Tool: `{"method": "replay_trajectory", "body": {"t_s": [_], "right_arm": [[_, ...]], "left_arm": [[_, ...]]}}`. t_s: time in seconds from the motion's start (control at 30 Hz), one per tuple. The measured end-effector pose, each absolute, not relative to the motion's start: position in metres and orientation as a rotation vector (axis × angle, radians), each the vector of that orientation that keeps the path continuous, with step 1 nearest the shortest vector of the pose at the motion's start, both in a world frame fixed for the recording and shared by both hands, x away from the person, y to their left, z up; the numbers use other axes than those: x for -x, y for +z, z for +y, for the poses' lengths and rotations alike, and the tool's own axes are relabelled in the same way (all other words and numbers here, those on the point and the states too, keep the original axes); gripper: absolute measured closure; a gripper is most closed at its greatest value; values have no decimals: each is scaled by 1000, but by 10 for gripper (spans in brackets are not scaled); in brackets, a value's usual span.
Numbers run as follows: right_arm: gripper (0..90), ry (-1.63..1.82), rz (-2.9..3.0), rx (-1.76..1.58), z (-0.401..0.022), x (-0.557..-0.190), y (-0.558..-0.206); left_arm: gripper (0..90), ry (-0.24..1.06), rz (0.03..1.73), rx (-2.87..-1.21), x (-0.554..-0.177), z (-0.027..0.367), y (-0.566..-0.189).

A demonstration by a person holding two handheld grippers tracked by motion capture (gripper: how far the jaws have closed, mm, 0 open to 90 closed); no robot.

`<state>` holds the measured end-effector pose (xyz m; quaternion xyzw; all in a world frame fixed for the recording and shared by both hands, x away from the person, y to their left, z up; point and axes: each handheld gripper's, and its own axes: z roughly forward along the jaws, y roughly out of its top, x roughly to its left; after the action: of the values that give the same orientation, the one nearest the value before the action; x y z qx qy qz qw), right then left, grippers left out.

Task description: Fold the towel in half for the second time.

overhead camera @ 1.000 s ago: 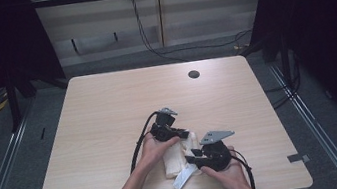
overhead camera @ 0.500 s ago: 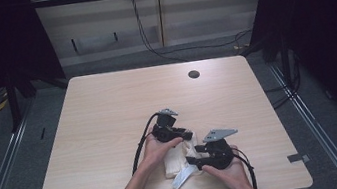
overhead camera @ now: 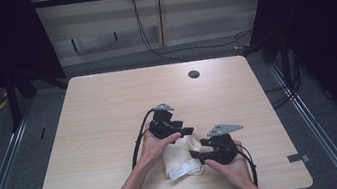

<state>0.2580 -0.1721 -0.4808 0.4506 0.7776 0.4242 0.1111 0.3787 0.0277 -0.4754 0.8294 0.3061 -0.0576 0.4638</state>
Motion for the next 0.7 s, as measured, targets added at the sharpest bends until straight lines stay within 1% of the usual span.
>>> {"method": "replay_trajectory", "body": {"t_s": [0.27,0.4,0.5,0.63,0.7], "right_arm": [[406,1223,2237,-1360,-191,-262,-478],[440,1198,2205,-1377,-196,-264,-475],[449,1233,2173,-1391,-203,-264,-471],[463,1295,2167,-1375,-210,-264,-463],[471,1369,2196,-1324,-213,-262,-457]], "left_arm": [[402,-109,746,-2047,-376,49,-470],[474,-92,747,-2053,-372,62,-470],[491,-70,743,-2035,-368,74,-466],[471,-23,737,-2028,-360,92,-457],[437,1,739,-2031,-354,101,-452]]}}
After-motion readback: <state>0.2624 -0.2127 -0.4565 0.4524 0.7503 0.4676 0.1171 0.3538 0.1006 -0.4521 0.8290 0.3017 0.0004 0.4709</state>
